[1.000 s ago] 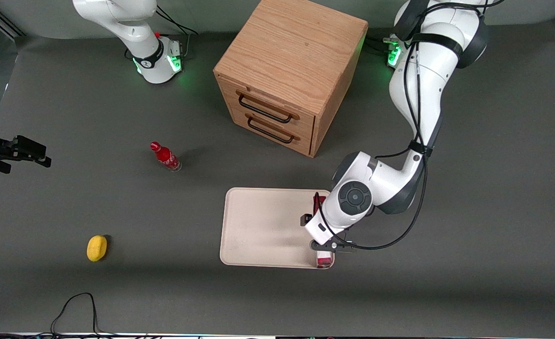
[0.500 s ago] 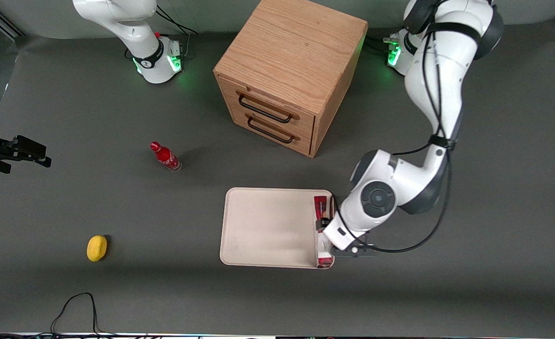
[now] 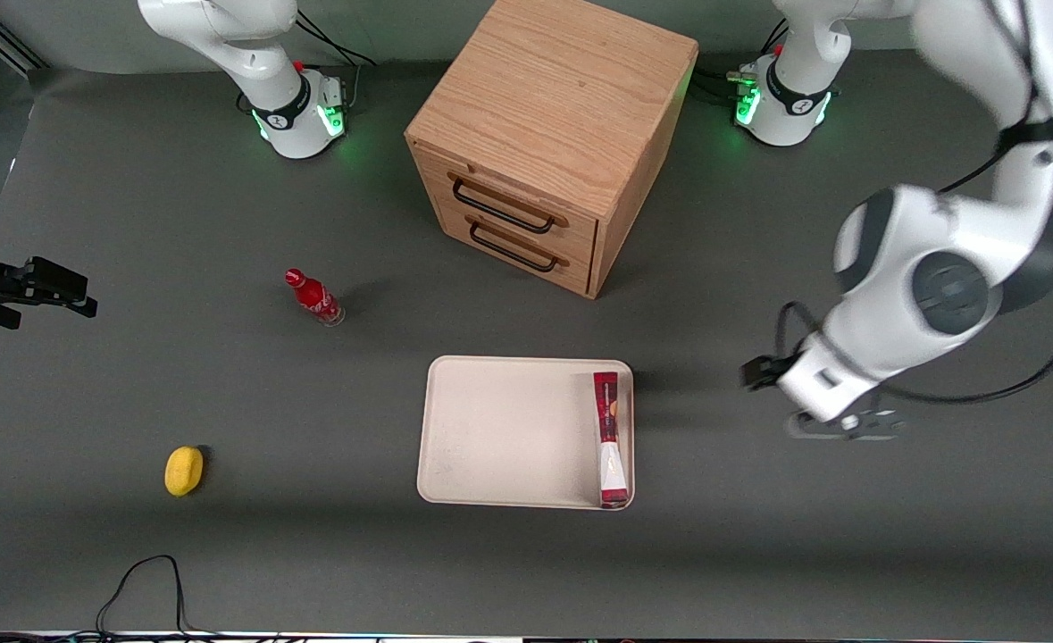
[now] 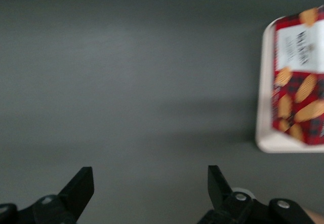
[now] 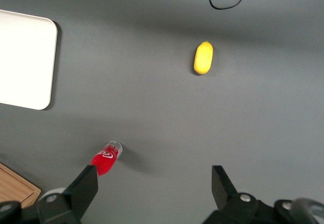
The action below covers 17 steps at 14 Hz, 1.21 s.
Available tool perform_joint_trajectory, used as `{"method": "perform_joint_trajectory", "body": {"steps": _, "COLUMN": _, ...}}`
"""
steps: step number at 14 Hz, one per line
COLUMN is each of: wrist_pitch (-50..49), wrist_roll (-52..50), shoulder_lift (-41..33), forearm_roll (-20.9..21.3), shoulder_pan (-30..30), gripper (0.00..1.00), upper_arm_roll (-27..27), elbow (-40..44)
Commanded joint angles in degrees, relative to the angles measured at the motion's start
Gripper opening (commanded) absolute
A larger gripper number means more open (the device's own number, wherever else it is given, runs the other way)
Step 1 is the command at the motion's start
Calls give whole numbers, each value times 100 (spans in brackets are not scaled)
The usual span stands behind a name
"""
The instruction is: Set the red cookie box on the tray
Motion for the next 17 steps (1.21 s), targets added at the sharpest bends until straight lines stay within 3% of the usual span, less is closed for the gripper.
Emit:
{"method": "perform_joint_trajectory", "body": {"steps": 1, "wrist_pitch": -495, "wrist_roll": 391, "shoulder_lift": -1031, "forearm_roll": -97, "shoulder_pan": 517, "gripper": 100, "upper_arm_roll": -16, "elbow": -879}}
{"method": "perform_joint_trajectory", "body": {"steps": 5, "wrist_pitch": -1201, "wrist_roll": 391, "shoulder_lift": -1761, "forearm_roll": -115, "shoulder_pan": 1028, "gripper": 100, "upper_arm_roll": -7, "elbow": -870}}
{"method": "perform_joint_trajectory", "body": {"steps": 9, "wrist_pitch": -1483, "wrist_roll": 391, "shoulder_lift": -2481, "forearm_roll": -115, "shoulder_pan": 1038, "gripper": 100, "upper_arm_roll": 124, "elbow": -1273}}
{"method": "perform_joint_trajectory", "body": {"steps": 12, "wrist_pitch": -1929, "wrist_roll": 540, "shoulder_lift": -2510, "forearm_roll": -115, "shoulder_pan": 678, "gripper": 100, "upper_arm_roll": 730, "elbow": -986}}
{"method": "perform_joint_trajectory", "body": {"steps": 17, "wrist_pitch": -2195, "wrist_roll": 471, "shoulder_lift": -2325, "forearm_roll": -44, "shoulder_pan": 519, "gripper": 100, "upper_arm_roll": 810, "elbow": -598}}
